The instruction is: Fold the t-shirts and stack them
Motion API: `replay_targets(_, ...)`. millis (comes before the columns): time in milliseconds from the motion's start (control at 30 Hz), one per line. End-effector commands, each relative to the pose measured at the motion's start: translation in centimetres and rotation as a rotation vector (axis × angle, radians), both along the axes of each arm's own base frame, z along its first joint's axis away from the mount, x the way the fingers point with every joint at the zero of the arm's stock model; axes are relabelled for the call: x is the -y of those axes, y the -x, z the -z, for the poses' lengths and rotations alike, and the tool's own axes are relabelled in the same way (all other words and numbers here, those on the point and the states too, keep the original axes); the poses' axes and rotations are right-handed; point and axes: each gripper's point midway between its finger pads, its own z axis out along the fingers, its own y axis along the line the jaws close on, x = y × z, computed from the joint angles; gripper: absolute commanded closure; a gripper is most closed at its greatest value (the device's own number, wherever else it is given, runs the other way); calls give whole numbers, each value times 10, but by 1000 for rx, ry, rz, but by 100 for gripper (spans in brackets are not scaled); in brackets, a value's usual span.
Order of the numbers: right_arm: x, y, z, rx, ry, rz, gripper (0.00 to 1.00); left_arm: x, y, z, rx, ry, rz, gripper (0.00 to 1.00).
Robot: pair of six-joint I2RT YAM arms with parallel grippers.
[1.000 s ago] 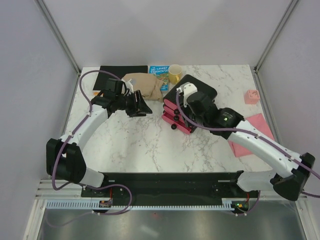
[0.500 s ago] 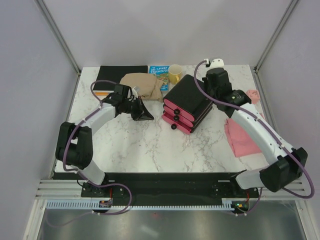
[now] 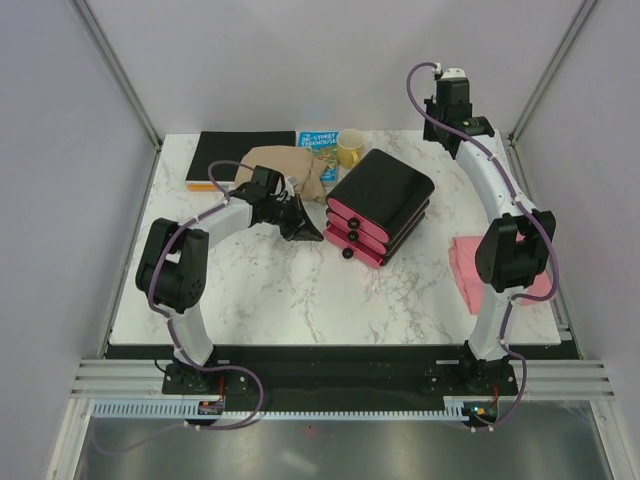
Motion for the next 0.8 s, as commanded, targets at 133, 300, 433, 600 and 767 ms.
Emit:
replay_targets(133, -30, 12, 49, -138, -109, -110, 100, 21, -29, 2, 5, 28, 0, 98)
replay_targets(300, -36, 29, 56, -174, -116, -163, 100, 25, -37, 13, 15, -5, -6, 98)
replay_targets(433, -37, 37, 62, -197, -122, -177, 100, 32, -40, 26, -1, -26, -4, 98)
replay_targets(600, -46, 41, 64, -209, -147, -224, 100, 37, -40, 37, -2, -58, -4, 98)
replay_targets(767, -55, 43, 65, -220, -175, -268, 100, 42, -43, 45, -6, -72, -4, 98)
